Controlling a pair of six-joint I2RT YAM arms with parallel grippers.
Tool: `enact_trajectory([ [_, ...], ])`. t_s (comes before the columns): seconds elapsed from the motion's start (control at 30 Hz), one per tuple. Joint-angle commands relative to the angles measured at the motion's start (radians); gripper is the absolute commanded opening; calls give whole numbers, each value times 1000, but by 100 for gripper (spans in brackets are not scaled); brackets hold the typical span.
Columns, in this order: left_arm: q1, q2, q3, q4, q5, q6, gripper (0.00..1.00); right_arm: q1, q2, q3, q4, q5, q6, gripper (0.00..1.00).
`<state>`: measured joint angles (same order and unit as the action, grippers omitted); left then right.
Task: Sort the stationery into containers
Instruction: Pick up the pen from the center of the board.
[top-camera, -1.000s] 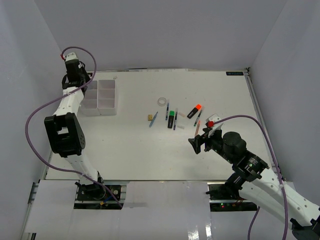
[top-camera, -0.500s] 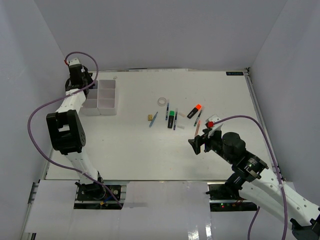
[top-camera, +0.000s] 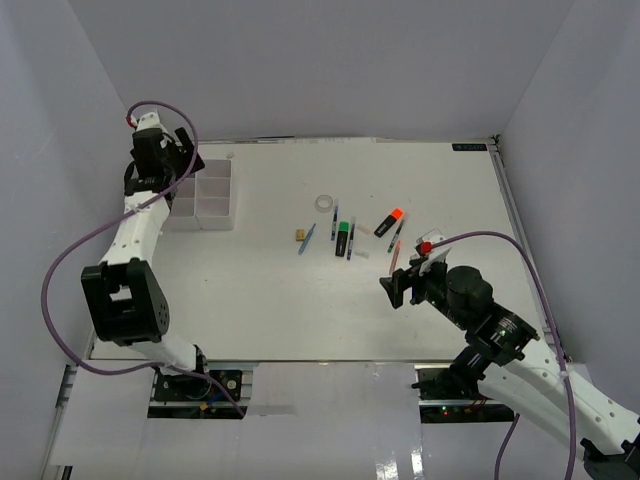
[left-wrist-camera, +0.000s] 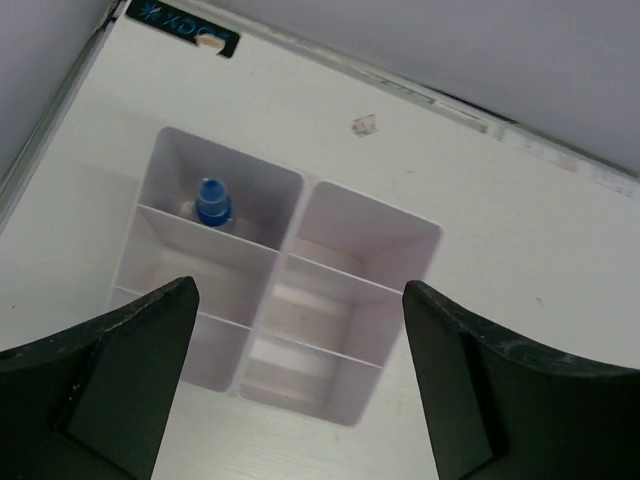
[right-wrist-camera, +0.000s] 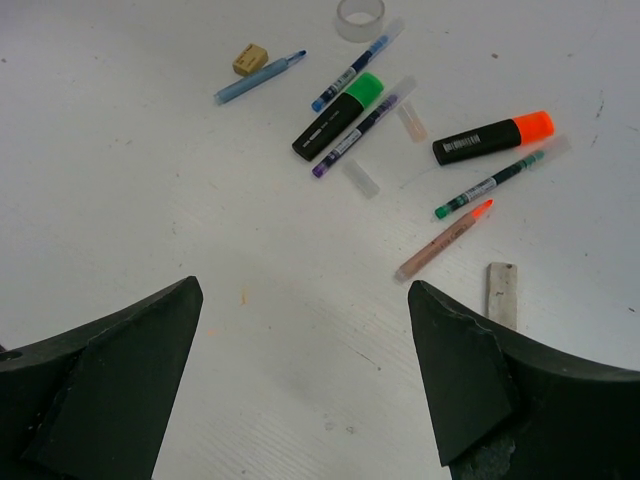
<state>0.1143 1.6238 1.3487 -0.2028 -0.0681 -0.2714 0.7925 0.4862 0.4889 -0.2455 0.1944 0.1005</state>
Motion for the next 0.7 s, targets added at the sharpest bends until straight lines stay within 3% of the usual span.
enact_trajectory([
  [0.0, -59, -159, -66, -55, 67, -6, 95, 2, 31, 53, -14, 63, 37, 90],
  [0.17, -148, -336, -218, -127, 187, -12, 98, 1, 101, 66, -11, 126, 76, 91],
  [0.37, -197, -519, -419, -119, 273, -2, 98, -25, 311, 143, -5, 309, 113, 94],
  [0.5, -223, -588, -497, -83, 347, 0, 98, -90, 535, 211, 37, 287, 119, 95],
  [0.67, -226, -622, -569, -52, 343, 0, 98, -214, 773, 283, 121, 211, 168, 99],
])
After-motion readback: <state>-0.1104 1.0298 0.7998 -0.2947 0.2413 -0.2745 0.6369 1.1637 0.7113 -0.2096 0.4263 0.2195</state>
